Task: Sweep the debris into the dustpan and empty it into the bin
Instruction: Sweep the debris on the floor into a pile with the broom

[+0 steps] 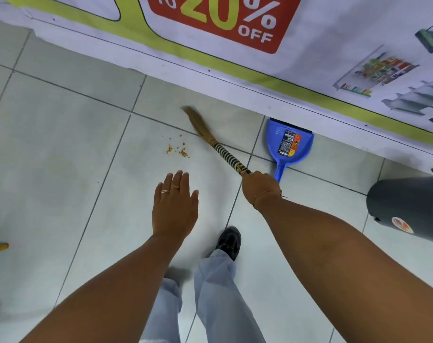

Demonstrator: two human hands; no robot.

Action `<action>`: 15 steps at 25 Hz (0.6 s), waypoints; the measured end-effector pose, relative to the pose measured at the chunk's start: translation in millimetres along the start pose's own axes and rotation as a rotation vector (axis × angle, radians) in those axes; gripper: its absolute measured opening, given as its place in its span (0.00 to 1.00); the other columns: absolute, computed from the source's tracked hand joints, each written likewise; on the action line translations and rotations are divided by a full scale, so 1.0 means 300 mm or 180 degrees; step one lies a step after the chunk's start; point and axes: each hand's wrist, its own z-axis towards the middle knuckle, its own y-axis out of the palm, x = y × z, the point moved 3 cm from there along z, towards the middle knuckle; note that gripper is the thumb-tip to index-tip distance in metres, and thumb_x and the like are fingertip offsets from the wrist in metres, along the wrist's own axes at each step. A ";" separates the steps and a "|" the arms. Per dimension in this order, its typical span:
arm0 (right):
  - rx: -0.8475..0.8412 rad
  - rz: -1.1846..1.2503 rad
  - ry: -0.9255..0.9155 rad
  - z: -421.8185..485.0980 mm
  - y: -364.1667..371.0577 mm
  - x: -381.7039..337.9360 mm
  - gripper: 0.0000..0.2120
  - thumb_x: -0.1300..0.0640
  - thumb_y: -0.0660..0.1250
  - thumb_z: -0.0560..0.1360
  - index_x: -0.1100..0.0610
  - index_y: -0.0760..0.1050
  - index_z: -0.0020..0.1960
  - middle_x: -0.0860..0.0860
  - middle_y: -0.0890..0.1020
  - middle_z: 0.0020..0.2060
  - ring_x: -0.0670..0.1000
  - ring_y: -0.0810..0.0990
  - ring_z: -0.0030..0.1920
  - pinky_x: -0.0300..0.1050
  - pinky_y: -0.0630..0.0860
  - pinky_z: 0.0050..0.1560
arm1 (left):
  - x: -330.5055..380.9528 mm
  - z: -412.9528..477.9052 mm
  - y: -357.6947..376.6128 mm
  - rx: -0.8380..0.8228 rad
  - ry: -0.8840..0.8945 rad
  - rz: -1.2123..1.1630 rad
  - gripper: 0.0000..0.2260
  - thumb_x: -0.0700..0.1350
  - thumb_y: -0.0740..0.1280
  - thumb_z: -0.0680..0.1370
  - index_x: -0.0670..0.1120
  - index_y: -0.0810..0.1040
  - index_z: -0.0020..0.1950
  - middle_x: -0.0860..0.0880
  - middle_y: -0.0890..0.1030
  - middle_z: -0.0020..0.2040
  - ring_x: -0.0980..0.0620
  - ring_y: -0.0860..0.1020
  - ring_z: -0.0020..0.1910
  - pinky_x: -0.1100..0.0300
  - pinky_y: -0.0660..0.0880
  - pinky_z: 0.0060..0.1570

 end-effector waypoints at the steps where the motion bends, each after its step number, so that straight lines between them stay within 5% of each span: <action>1: -0.0028 -0.0047 -0.0049 0.005 -0.003 -0.025 0.19 0.59 0.50 0.82 0.58 0.69 0.69 0.57 0.78 0.61 0.59 0.77 0.60 0.52 0.74 0.53 | -0.001 0.006 0.002 0.0009 -0.0014 -0.0011 0.22 0.48 0.57 0.80 0.39 0.63 0.72 0.41 0.67 0.72 0.42 0.62 0.73 0.47 0.59 0.72; 10: -0.0130 -0.0616 -0.0412 -0.034 0.040 0.008 0.19 0.60 0.50 0.82 0.55 0.67 0.71 0.56 0.79 0.60 0.58 0.78 0.59 0.50 0.74 0.48 | -0.013 -0.025 0.014 -0.0088 0.0015 -0.0076 0.22 0.47 0.60 0.79 0.38 0.66 0.70 0.39 0.71 0.70 0.40 0.65 0.71 0.45 0.63 0.70; 15: -0.0028 -0.0520 -0.0521 -0.173 0.101 0.102 0.25 0.61 0.49 0.81 0.51 0.54 0.77 0.59 0.75 0.61 0.60 0.78 0.56 0.52 0.75 0.51 | -0.039 -0.053 0.018 -0.0032 0.0033 -0.0005 0.21 0.46 0.63 0.78 0.37 0.69 0.68 0.38 0.74 0.67 0.38 0.69 0.69 0.43 0.67 0.67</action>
